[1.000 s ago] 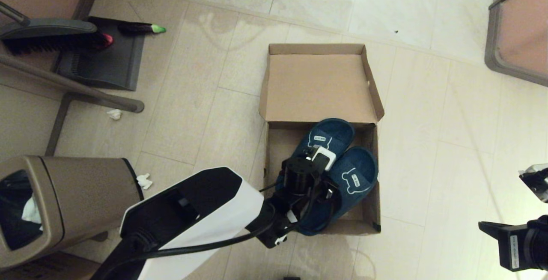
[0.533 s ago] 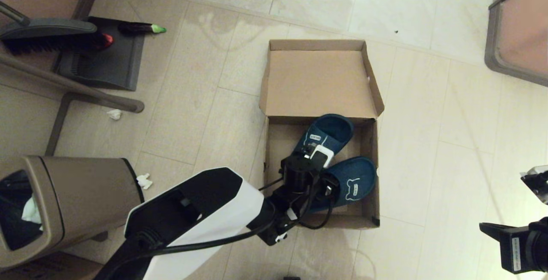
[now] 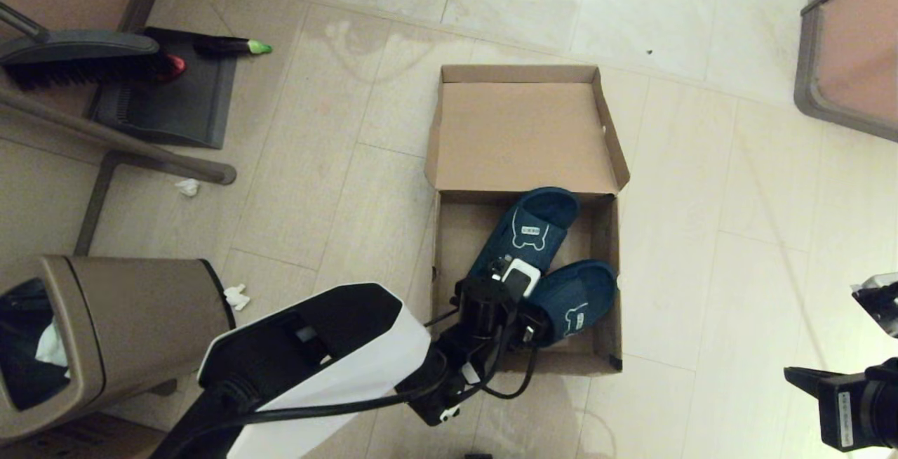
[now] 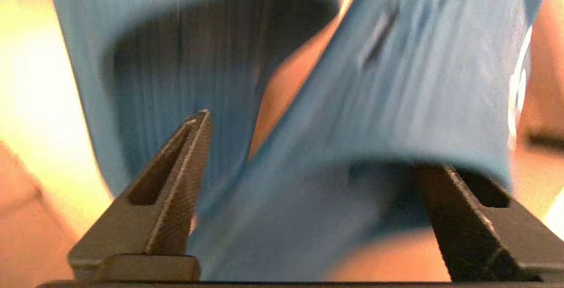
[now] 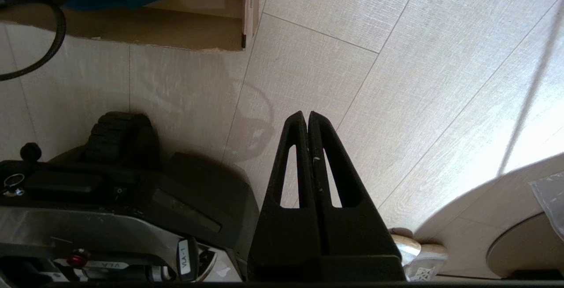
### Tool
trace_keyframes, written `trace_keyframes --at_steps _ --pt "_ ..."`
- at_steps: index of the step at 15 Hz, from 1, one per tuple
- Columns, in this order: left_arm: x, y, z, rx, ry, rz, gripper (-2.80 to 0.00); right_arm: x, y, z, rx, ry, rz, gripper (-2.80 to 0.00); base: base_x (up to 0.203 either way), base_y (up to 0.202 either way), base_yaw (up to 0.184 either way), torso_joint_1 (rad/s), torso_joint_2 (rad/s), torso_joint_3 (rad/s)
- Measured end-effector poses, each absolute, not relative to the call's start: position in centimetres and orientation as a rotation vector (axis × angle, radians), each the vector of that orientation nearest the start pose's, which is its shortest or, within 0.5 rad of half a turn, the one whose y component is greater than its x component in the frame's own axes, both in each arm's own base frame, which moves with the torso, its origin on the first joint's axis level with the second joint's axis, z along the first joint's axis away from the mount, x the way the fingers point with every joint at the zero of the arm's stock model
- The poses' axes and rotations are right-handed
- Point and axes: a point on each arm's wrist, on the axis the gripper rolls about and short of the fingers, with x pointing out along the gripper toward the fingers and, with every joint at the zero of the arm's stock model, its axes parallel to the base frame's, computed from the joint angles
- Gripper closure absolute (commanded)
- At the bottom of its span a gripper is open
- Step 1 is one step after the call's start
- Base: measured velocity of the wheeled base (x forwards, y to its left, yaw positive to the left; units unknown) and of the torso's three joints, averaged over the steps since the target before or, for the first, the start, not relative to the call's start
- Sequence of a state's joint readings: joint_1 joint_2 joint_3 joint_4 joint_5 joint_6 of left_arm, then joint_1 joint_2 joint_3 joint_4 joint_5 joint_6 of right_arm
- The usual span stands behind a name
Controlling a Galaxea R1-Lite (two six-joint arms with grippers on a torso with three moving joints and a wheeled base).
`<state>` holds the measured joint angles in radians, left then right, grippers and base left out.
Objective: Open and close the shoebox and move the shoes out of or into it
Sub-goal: Put the shoes into the shoe box
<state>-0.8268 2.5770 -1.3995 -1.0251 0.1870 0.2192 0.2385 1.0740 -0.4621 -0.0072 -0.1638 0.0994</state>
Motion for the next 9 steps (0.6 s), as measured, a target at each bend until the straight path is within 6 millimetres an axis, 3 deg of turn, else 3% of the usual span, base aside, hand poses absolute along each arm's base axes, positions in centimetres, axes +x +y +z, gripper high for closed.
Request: trace_keyframes --at_steps 5,9 --pt "31.1 -32.6 -2.2 0.378 0.235 -0.655 -2.80 12.4 2.7 16.5 -0.026 0.602 0.046 0.00 0.000 0.000 0.000 0.000 0.00 0.000" --pt "31.5 -31.9 -0.8 0.351 0.192 -0.635 -2.80 12.4 2.7 16.4 -0.030 0.609 0.049 0.00 0.000 0.000 0.000 0.000 0.00 0.000"
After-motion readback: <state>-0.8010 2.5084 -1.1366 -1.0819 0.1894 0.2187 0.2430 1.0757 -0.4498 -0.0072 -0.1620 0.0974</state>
